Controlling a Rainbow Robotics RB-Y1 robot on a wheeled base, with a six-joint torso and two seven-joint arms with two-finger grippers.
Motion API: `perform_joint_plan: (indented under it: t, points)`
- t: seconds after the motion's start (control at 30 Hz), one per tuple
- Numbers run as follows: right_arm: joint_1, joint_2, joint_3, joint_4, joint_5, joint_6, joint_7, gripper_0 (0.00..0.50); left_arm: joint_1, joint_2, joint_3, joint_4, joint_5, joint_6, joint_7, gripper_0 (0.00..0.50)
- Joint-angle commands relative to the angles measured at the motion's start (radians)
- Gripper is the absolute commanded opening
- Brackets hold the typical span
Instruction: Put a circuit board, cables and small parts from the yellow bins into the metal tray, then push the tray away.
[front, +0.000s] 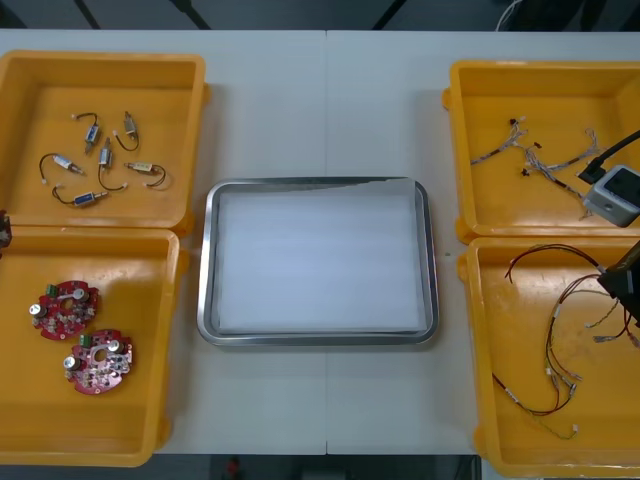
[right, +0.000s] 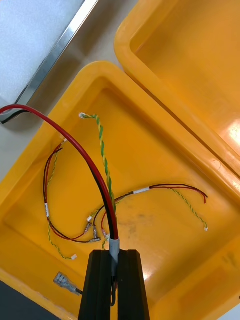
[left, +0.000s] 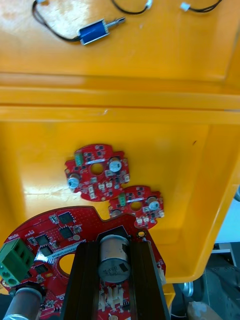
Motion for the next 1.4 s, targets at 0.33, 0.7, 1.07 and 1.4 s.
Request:
perform_joint_plan:
  t: [0.33,0.7,1.07,1.4]
  points:
    - [-0.08,-0.043,0.043,0.044,0.009,0.004,0.016,0.0,-0.315,-0.187,-0.173,0.043,-0.1,0.118,0.298,0.0]
    - [-0.126,-0.044,0.094,0.093,0.046,0.004,0.013,0.0,-0.398,-0.327,-0.308,-0.051,-0.242,0.12,0.499,0.0]
    - [-0.126,-0.044,0.094,0.093,0.046,0.004,0.013,0.0,-0.431,-0.475,-0.449,-0.157,-0.367,0.121,0.723,0.0]
    - [-0.126,-0.044,0.094,0.093,0.046,0.004,0.013,0.0,-0.448,-0.598,-0.558,-0.201,-0.506,0.126,0.844,0.0]
